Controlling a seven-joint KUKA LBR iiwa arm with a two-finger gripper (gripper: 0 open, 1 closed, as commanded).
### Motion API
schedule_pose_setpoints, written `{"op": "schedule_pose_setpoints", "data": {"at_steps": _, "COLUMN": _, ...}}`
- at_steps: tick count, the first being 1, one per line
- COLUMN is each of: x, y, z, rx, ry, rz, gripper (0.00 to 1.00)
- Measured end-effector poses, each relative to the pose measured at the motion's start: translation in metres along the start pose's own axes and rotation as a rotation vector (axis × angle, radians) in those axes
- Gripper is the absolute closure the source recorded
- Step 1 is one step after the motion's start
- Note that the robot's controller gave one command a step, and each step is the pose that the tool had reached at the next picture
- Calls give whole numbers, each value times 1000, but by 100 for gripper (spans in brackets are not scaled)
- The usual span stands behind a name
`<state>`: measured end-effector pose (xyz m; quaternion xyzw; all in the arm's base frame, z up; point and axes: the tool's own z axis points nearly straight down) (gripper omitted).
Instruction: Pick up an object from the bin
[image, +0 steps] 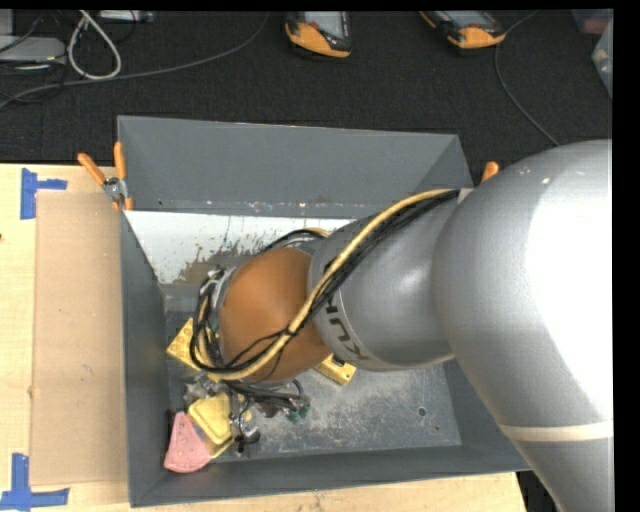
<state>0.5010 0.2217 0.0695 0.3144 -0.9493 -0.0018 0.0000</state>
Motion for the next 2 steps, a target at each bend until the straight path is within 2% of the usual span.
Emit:
{"op": "schedule_pose_setpoints", "data": {"at_steps": 1, "x": 0, "y": 0, "z": 0, "rx": 0, "ry": 0, "rz": 0, "gripper": 100}}
{"op": "schedule_pose_setpoints", "data": {"at_steps": 2, "x": 3, "y": 1, "z": -37, "rx": -3, "ry": 11, "rz": 1, "gripper": 100}}
